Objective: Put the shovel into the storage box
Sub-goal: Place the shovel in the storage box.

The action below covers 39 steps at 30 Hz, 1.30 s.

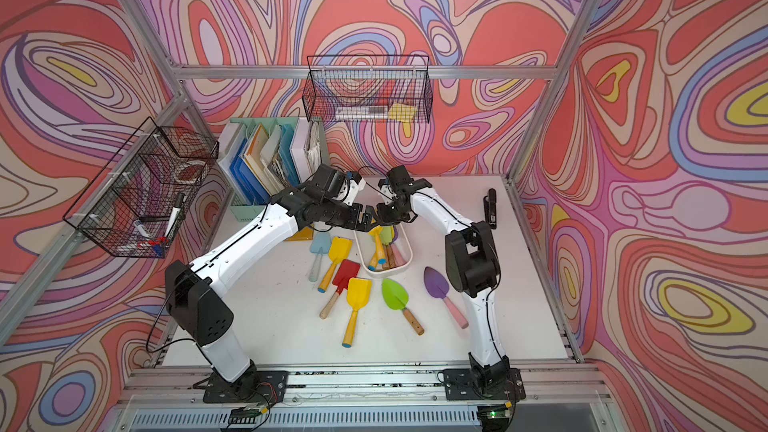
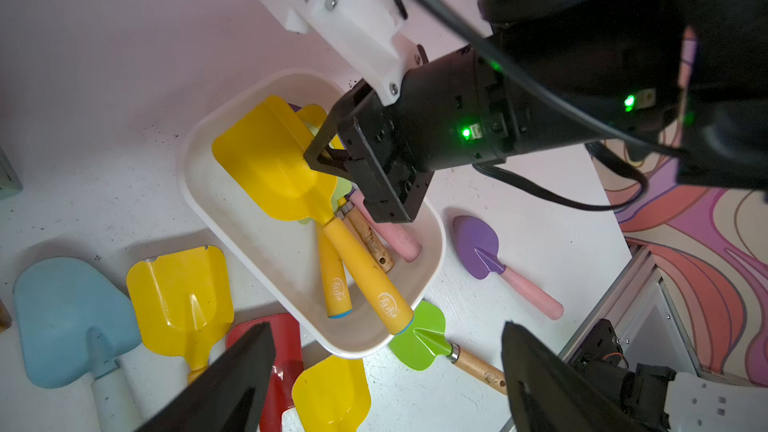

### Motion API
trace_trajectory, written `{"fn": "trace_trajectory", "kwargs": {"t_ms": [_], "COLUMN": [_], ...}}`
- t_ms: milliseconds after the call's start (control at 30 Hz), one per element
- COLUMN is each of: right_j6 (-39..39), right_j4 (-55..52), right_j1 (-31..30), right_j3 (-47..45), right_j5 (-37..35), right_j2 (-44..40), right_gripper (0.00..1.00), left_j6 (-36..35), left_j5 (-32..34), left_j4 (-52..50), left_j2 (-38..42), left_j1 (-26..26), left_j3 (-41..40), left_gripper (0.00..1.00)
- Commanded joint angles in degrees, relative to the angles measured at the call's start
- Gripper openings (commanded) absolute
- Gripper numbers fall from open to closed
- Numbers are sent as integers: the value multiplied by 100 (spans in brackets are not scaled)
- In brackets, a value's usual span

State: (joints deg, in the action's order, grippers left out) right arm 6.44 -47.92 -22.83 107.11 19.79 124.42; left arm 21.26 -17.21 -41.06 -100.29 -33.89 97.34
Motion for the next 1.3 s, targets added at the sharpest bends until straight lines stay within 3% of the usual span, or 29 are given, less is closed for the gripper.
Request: {"fn": "trace_trajectory", "kwargs": {"t_ms": [0,1267], "right_j6": [120,311], "right_j4": [284,547], "right_j1": [-28,-193], "right_j3": [-199,-147], "right_j5": [199,-128], "right_j2": [35,583], "right_gripper": [0,0], "left_j6": [27,-13], "left_j5": [-61,-168], "left_j4": [203,82], "left_j2": [87,-109], "left_j1": [-30,-33], "left_j3": [-23,53], "left_gripper": [91,91]}}
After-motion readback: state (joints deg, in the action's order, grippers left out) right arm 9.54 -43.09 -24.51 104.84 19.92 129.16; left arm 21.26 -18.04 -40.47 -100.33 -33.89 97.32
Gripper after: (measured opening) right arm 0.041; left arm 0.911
